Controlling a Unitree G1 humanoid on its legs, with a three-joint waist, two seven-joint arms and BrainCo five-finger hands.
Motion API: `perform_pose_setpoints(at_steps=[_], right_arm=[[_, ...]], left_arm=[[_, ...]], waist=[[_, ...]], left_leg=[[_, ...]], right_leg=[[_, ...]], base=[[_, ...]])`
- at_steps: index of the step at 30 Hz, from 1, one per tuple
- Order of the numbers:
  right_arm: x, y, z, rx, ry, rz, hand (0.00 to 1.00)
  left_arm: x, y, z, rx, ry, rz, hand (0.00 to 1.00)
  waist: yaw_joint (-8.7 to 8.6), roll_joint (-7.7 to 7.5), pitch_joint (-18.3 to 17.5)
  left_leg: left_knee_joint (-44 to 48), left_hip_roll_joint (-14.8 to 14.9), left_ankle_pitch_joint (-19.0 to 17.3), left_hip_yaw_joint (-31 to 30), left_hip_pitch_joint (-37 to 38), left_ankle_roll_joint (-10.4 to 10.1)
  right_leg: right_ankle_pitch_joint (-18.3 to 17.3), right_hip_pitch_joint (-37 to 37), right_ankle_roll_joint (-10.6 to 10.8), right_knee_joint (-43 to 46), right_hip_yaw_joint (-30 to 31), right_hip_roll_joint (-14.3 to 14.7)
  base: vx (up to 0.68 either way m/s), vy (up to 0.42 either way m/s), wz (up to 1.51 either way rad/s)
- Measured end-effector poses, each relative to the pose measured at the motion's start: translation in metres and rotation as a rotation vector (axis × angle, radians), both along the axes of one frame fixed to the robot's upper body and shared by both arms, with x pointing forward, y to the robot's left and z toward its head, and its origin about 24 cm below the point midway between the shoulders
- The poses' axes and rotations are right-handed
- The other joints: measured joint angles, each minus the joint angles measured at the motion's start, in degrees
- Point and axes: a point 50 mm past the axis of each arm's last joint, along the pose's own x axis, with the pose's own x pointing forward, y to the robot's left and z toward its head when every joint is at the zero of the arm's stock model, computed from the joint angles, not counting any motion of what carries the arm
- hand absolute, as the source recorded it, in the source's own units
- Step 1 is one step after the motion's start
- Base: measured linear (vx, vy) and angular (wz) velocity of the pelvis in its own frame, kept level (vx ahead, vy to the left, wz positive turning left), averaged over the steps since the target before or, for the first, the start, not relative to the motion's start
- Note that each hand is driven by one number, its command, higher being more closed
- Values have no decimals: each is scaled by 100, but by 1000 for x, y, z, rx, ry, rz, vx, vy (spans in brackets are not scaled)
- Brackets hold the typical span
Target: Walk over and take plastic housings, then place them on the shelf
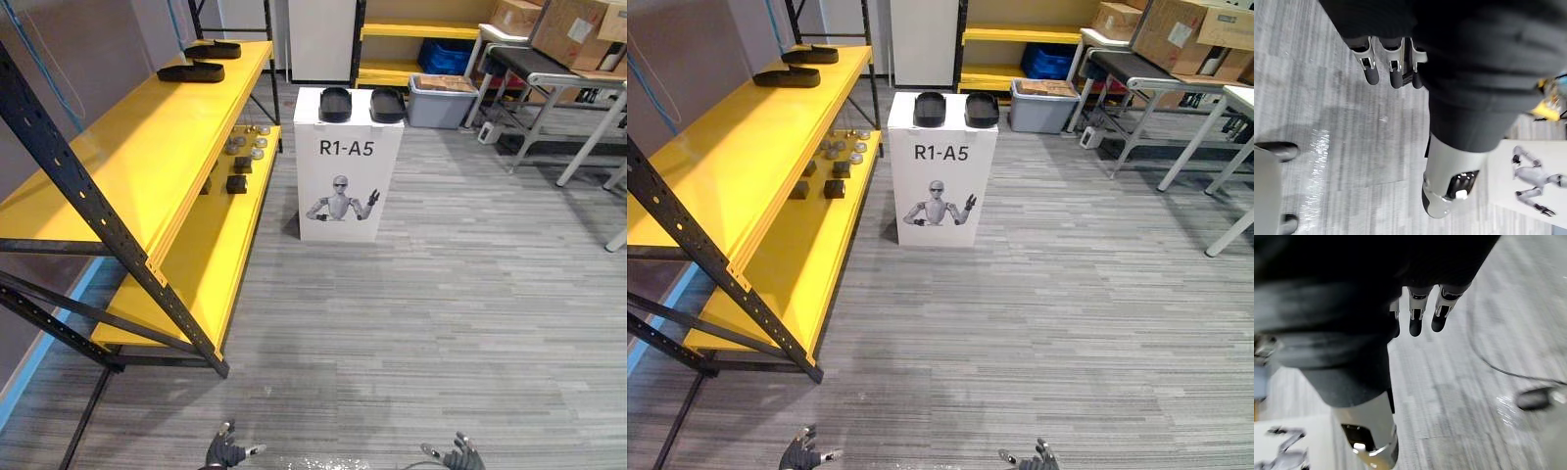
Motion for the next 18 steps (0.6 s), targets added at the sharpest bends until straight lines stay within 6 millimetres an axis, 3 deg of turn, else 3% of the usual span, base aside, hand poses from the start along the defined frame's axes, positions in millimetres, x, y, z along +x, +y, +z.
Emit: perform_pose_setpoints(at_steps=[7,18], right_arm=[[6,-5,5,-70,-8,75,0],[14,-5,8,-73,-31,79,0]], left_arm=[[1,12,6,24,-42,64,0],[3,5,11,-3,-89,119,0]], waist=[[-3,-2,95],[-2,9,182]], left_leg=[[-46,6,-1,76,11,-3],[-41,9,-46,231,53,-62]], right_leg=[[46,60,64,-165,4,-1],[69,64,82,-188,140,-4]], base=[[3,0,-1],[-8,4,-7]])
